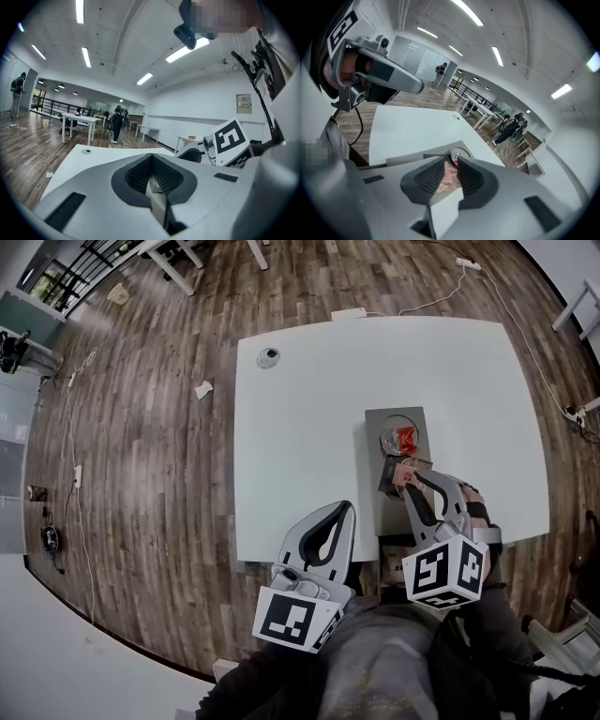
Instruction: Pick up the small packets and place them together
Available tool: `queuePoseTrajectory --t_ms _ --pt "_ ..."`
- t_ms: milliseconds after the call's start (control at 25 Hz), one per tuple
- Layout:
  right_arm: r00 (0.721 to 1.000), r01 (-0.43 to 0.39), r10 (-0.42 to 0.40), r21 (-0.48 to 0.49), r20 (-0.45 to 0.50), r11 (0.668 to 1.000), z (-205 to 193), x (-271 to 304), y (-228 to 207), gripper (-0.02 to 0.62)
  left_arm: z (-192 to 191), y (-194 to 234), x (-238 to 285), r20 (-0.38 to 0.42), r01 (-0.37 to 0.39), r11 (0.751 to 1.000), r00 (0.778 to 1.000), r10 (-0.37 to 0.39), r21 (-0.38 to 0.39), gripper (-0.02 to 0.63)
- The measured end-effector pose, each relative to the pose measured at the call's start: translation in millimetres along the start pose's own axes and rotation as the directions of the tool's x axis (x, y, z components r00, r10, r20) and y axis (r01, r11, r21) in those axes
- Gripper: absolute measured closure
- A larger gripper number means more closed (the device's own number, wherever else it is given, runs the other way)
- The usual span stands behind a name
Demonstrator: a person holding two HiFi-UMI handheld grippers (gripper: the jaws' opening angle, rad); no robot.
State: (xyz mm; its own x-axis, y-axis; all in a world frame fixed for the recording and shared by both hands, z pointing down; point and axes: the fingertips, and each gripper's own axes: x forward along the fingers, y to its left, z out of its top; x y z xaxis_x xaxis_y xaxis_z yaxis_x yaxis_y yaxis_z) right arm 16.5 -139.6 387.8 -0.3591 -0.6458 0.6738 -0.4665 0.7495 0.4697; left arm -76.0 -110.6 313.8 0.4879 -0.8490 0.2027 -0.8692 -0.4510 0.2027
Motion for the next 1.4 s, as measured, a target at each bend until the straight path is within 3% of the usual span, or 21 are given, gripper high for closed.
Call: queuePoseTrajectory --t_ms 440,680,920,1040,1160,1400 --pt "1.000 -0.005 0.005 -0.004 0.016 1.000 -33.8 -72.5 61.5 0.523 -8.3 -65.9 -62.8 0.057 -0.001 1.000 0.998 -0.001 0.028 0.603" --pt "0.993 -0.117 0.117 -0.006 0.000 0.993 -64.8 -79.0 116.1 0.522 -40.8 -90.6 -79.9 0.031 -0.005 1.000 1.000 0.005 -0.003 0.603" --pt "0.979 -0.205 0.205 -0.030 -0.017 0.978 -62.6 -73.4 140.5 0.522 -30.3 -86.7 -87.4 0.059 -0.023 1.000 0.998 0.023 0.008 0.603" --pt "0.960 -0.279 0.277 -0.029 -0.051 0.960 -62.7 -64.7 155.1 0.468 -29.1 -75.8 -90.3 0.055 -0.035 0.999 0.998 0.035 0.001 0.603" --pt "0.922 -0.379 0.374 -0.033 -0.103 0.925 -67.1 -53.0 173.3 0.326 -32.1 -63.3 -89.2 0.042 -0.049 0.999 0.998 0.049 -0.015 0.603" --pt "0.873 -0.465 0.447 -0.055 -0.196 0.884 -77.5 -24.4 178.2 0.268 -41.1 -36.0 -69.0 0.010 -0.060 0.997 0.998 0.061 -0.046 0.603"
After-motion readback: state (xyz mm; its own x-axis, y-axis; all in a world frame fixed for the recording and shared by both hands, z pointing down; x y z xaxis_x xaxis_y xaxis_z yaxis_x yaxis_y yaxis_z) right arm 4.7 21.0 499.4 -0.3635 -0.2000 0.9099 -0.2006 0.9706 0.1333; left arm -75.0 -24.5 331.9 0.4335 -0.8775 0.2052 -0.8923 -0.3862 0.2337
